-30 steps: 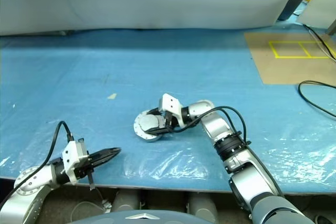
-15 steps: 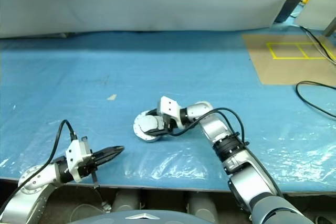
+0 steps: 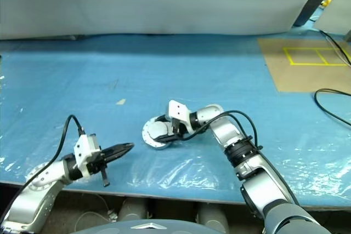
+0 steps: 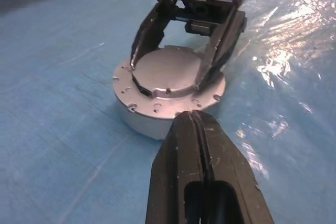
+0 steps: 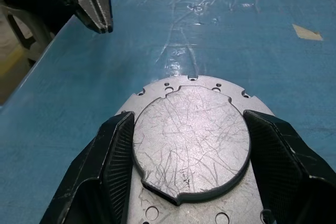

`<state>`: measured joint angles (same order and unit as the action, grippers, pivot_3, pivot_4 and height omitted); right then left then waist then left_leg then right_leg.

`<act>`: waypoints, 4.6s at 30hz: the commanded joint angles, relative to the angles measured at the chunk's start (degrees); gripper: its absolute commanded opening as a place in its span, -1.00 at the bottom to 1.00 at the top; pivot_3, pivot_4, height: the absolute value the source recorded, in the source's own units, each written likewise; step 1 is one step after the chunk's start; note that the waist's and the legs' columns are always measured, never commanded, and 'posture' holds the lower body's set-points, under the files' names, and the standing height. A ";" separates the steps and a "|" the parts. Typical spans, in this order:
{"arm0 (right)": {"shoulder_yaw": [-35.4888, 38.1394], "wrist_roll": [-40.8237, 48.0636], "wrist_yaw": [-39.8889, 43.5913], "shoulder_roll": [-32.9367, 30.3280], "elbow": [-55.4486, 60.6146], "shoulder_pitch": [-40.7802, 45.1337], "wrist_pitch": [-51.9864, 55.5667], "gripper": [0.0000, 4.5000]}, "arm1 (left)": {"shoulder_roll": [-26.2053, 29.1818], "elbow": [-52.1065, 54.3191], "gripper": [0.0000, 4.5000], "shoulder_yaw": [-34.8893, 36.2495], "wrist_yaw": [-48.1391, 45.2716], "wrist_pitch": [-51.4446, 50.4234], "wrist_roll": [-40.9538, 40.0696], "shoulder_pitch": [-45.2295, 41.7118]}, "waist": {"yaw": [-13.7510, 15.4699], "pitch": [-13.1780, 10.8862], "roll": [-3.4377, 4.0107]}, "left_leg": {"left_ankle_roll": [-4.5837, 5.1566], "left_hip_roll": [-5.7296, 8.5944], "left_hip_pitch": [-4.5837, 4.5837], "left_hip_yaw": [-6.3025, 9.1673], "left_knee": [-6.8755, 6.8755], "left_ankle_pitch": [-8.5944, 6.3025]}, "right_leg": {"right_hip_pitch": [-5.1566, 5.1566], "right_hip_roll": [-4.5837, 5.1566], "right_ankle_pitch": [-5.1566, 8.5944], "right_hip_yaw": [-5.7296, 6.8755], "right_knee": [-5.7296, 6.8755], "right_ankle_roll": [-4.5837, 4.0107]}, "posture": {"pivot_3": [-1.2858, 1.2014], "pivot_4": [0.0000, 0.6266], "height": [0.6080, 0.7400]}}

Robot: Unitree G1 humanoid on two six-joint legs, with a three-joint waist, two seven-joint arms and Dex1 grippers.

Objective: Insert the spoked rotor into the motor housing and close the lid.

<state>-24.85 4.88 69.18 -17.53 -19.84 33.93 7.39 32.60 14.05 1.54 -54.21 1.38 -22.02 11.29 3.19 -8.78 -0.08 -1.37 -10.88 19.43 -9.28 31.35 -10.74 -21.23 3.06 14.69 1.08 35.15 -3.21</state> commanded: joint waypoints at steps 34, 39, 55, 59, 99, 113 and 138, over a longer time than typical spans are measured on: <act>-0.56 -1.50 -1.77 -2.56 2.34 -6.39 7.05 0.30 | -2.38 -16.92 -1.00 -10.53 -3.16 6.56 11.45 -14.98 | 0.82 0.40 0.01 | 0.00 -0.03 0.40 -0.04 -0.15 -0.01 | -0.21 0.06 0.00 0.19 -0.40 0.00 | 0.03 -0.52 1.00; -0.38 -1.61 -1.94 -2.47 1.96 -6.41 5.59 0.30 | -1.99 -17.34 -1.00 -10.53 -3.34 7.88 11.93 -14.30 | 0.83 0.42 0.02 | 0.00 -0.02 0.41 -0.03 -0.19 -0.02 | -0.21 0.07 0.00 0.19 -0.44 0.01 | 0.03 -0.52 1.00; 6.08 5.22 0.08 -6.13 11.05 -6.23 7.16 0.98 | -2.31 -18.05 -1.00 -10.43 -3.56 8.17 11.48 -15.07 | 0.99 0.44 0.06 | 0.00 0.01 0.64 -0.06 -0.27 -0.01 | -0.45 0.09 0.03 0.18 -0.49 0.07 | 0.03 -0.52 1.00; 9.43 9.12 -0.21 -7.14 13.68 -6.22 12.22 0.98 | -2.80 -18.15 -1.00 -10.57 -3.51 8.14 11.39 -15.37 | 1.00 0.40 0.04 | 0.01 0.01 0.81 -0.09 -0.28 -0.01 | -0.67 0.09 0.03 0.18 -0.46 0.07 | 0.03 -0.52 1.00; 27.36 35.13 -22.48 6.34 10.29 -6.96 66.73 0.58 | -2.48 -16.89 -1.00 -9.83 -3.54 8.37 10.80 -14.38 | 1.20 0.36 0.18 | -0.27 -0.05 1.29 -0.55 -0.28 0.14 | -1.24 0.08 0.02 0.20 -0.38 0.07 | 0.03 -0.52 1.00; 25.78 35.23 -22.10 5.96 10.51 -7.48 66.13 -0.51 | -2.59 -17.32 -1.00 -9.94 -3.90 8.69 10.88 -14.44 | 1.25 0.35 0.19 | -0.27 -0.05 1.19 -0.56 -0.27 0.14 | -1.15 0.09 0.01 0.19 -0.35 0.07 | 0.03 -0.52 1.00; 36.10 40.59 -26.09 6.34 4.52 -3.57 70.30 -0.51 | 1.86 7.60 -1.00 8.26 7.05 -23.53 -16.87 -2.97 | 0.94 0.23 0.21 | -0.29 -0.07 1.48 -0.70 -0.22 0.14 | -1.43 0.01 0.03 0.19 -0.30 0.01 | 0.03 -0.52 1.00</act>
<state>8.16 41.97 42.94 -11.56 -16.31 28.59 76.08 35.18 22.35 8.38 -49.98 -20.02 -38.18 8.43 4.12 -8.55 0.13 -1.66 -10.95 20.95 -9.98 31.14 -10.60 -22.67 3.07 14.72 1.27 34.85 -3.20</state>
